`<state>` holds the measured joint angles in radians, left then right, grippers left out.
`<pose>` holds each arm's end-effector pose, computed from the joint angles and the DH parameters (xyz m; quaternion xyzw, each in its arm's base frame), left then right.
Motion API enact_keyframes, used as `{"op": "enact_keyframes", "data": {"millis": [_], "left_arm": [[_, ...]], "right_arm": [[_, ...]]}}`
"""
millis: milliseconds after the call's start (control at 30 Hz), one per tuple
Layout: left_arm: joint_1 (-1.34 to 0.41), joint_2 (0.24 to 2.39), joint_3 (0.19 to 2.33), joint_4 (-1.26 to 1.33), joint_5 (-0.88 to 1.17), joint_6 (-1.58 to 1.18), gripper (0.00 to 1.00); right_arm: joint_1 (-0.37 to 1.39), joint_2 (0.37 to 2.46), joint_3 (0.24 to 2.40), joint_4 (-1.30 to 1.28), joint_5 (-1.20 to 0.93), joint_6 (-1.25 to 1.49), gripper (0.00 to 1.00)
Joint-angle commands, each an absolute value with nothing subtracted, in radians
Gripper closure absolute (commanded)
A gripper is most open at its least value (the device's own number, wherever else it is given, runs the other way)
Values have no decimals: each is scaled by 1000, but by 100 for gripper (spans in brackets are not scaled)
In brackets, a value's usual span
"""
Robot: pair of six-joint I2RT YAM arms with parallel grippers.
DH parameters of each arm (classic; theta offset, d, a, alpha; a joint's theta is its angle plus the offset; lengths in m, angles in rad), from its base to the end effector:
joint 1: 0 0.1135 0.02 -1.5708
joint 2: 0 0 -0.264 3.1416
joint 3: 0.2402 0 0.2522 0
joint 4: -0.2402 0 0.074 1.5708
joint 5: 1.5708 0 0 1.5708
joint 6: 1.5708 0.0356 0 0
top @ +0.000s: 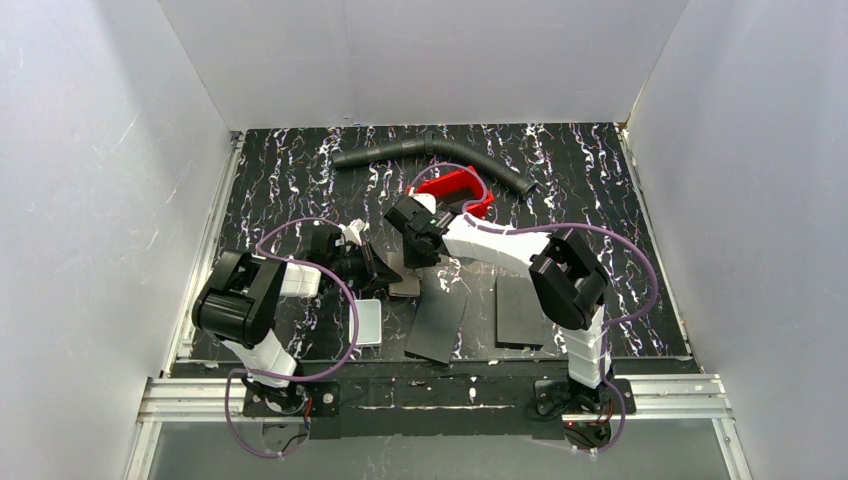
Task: Put the credit cards into the card holder
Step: Close the card holder at the center of the board.
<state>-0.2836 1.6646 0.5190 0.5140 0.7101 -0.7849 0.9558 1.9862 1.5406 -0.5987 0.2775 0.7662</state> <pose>0.2642 -0.1012 0.1183 -0.0550 0.8490 -0.4829 0.2073 0.2548 0.3438 0.2100 -0.0547 0.9554 0.1084 0.2692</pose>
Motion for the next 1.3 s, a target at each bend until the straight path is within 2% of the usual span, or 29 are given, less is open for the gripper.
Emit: {"op": "enact_keyframes", "data": {"millis": [0,67,167,233,667,867,967,1267], "left_arm": [[-289,1685,520,437,607,-732,100],[-291,1685,520,437,607,-734,100],[-291,1685,520,437,607,-734,100],[-291,1685,521,436,609,-734,100],[-291,1692,522,437,610,-736,100],[-292,1689,522,436,608,-739,100],[-292,1689,522,436,609,-739,100],[-292,1683,517,436,608,-740,100]], "right_arm": [[957,1946,1525,-588,290,764,69],[956,1956,1531,-595,288,763,68],[956,1970,1542,-603,278,756,60],[956,1979,1550,-609,271,754,60],[954,1981,1545,-614,264,751,78],[954,1971,1530,-599,259,741,89],[949,1958,1501,-554,228,741,99],[907,1924,1383,-372,122,781,99]]}}
